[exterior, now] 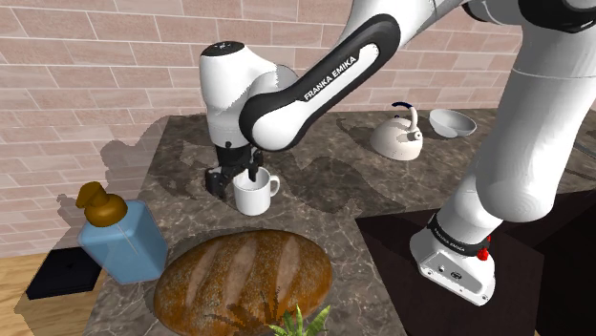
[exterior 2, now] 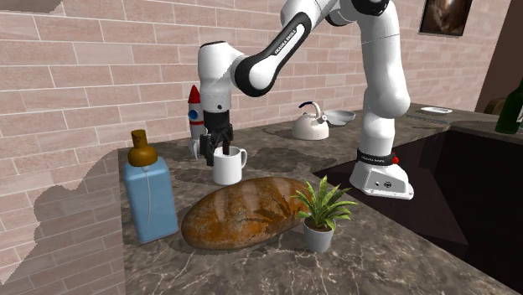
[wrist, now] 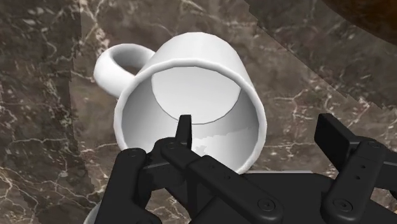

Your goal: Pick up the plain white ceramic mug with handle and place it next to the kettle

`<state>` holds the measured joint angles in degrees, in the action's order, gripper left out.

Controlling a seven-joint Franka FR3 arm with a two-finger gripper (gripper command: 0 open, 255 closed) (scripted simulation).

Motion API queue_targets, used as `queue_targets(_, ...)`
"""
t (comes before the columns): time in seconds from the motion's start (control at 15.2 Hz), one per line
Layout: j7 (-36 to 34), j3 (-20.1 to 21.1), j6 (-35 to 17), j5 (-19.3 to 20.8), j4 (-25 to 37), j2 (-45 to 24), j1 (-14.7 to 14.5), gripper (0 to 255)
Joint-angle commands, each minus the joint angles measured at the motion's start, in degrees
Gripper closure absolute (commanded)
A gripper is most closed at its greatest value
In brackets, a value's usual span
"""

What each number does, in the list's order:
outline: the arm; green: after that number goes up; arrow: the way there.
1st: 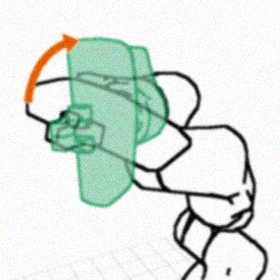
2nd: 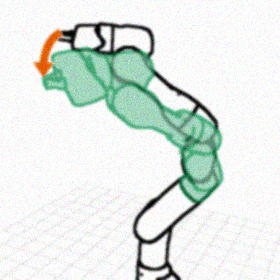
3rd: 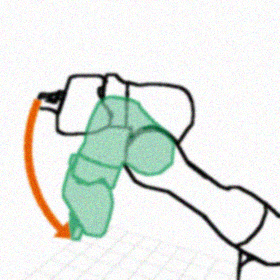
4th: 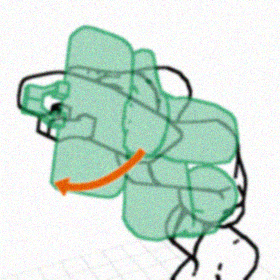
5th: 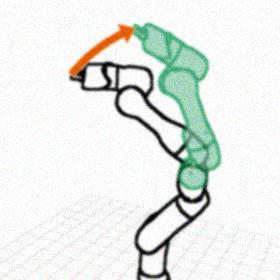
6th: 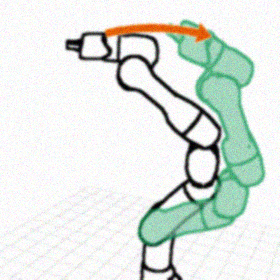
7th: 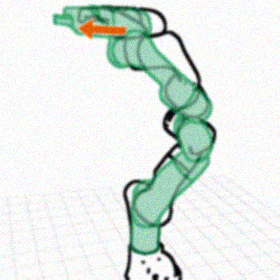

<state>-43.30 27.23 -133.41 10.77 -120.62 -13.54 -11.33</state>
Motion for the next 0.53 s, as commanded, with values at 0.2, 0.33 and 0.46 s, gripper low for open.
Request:
queue_targets(0.2,-1.46,-0.73,-2.80,1.99,-0.50,-2.63,-0.64,0)
queue_targets(0.33,-1.46,-0.73,-2.80,1.99,-0.50,-2.63,-0.65,0)
queue_targets(0.46,-1.46,-0.73,-2.80,1.99,-0.50,-2.63,-0.65,0)
